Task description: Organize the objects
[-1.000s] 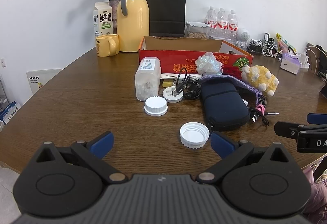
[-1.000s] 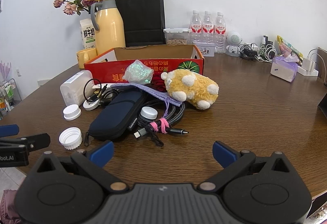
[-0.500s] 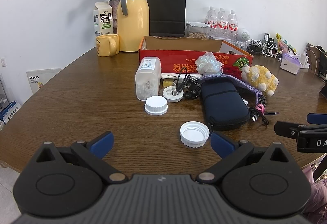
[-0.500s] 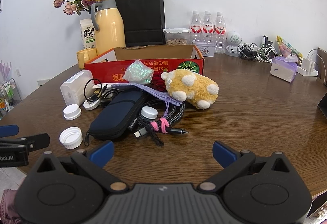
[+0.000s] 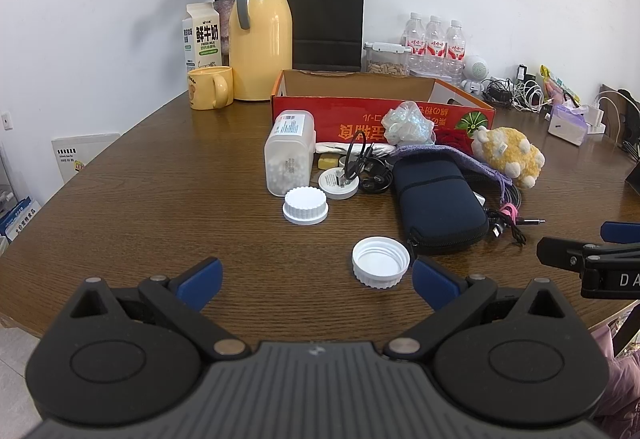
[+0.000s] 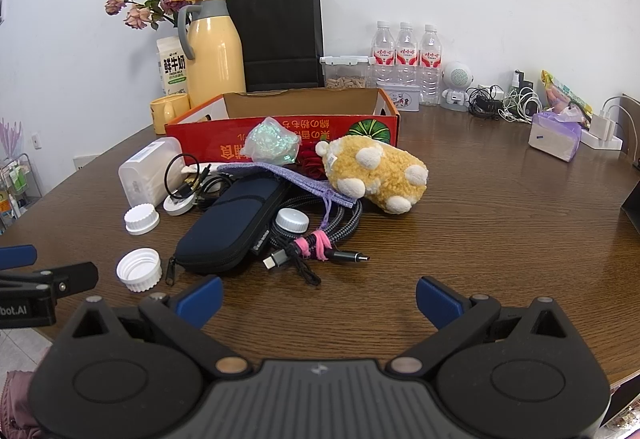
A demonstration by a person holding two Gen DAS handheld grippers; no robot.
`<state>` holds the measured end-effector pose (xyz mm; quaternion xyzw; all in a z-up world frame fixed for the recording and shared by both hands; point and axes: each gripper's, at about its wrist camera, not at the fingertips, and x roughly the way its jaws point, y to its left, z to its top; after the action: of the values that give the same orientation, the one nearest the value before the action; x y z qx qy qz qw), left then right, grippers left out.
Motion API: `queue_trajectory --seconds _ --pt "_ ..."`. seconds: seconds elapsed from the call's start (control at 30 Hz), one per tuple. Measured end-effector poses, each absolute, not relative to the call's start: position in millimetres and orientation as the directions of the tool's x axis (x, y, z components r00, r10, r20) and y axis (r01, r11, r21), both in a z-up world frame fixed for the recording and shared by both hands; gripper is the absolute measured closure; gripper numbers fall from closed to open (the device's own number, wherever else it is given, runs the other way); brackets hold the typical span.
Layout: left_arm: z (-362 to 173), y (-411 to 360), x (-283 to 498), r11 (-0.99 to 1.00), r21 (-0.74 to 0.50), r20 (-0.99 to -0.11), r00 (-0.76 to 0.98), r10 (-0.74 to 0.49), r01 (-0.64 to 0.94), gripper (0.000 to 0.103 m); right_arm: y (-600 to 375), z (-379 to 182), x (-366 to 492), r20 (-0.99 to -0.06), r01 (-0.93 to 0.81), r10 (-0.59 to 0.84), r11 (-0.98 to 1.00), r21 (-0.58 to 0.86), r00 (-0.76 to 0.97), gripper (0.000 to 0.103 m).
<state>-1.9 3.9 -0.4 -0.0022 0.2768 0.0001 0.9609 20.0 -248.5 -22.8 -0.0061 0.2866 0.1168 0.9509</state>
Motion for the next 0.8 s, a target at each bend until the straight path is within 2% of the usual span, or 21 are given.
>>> queue_trajectory --seconds 0.8 --pt "-9.2 0.9 2.0 1.0 -0.014 -0.558 0.83 -0.024 0.02 0.0 -250.4 -24.5 22.9 -0.553 -0.223 0.217 0.973 0.058 0.804 0.0"
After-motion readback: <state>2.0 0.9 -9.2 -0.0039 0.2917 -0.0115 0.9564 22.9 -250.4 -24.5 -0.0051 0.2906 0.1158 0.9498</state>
